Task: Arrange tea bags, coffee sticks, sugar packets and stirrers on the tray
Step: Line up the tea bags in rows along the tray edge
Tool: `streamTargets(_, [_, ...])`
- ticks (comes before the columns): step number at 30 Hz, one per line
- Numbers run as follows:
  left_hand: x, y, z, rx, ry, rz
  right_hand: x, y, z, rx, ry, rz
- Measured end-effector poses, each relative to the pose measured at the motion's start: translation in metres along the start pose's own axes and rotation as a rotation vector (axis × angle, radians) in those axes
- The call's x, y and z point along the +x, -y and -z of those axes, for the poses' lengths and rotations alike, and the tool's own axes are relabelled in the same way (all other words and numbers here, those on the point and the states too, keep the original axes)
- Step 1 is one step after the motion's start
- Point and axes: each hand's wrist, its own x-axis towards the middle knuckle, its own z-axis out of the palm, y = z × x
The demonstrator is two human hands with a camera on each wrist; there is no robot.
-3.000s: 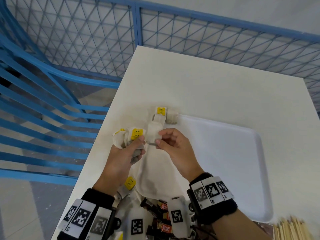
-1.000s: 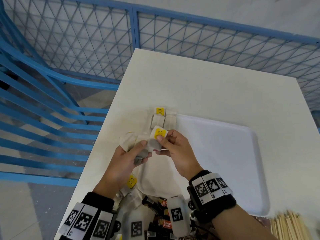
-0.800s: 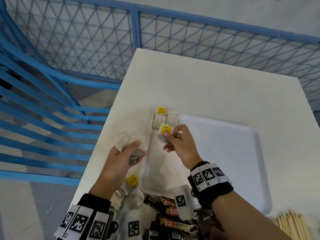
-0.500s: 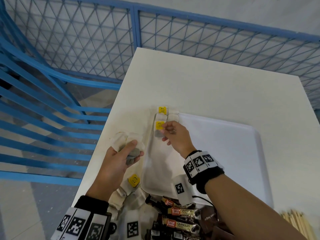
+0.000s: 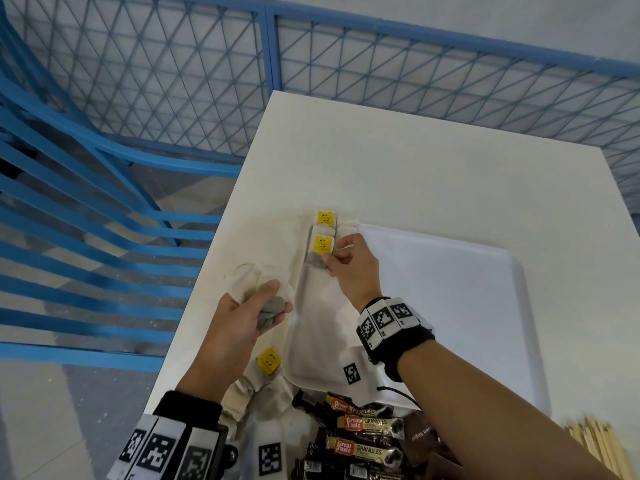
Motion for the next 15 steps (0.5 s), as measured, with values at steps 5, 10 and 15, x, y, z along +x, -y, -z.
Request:
streamTargets(5, [0.0015, -0.0002, -0.0045, -0.081, 0.021, 0.03, -0.001, -0.0024, 0.001, 0.013, 0.048, -0.001])
streamTargets(10, [0.0038, -0.0006, -0.0076, -0.127, 0.054, 0.045, 0.0024, -0.0015, 0.0023, -0.009, 0.081, 0.014])
streamTargets(15, [0.0051, -0.0009, -0.0096, -0.15, 0.097, 0.031, 0.0044, -0.0011, 0.003, -0.109, 0.075, 0.068])
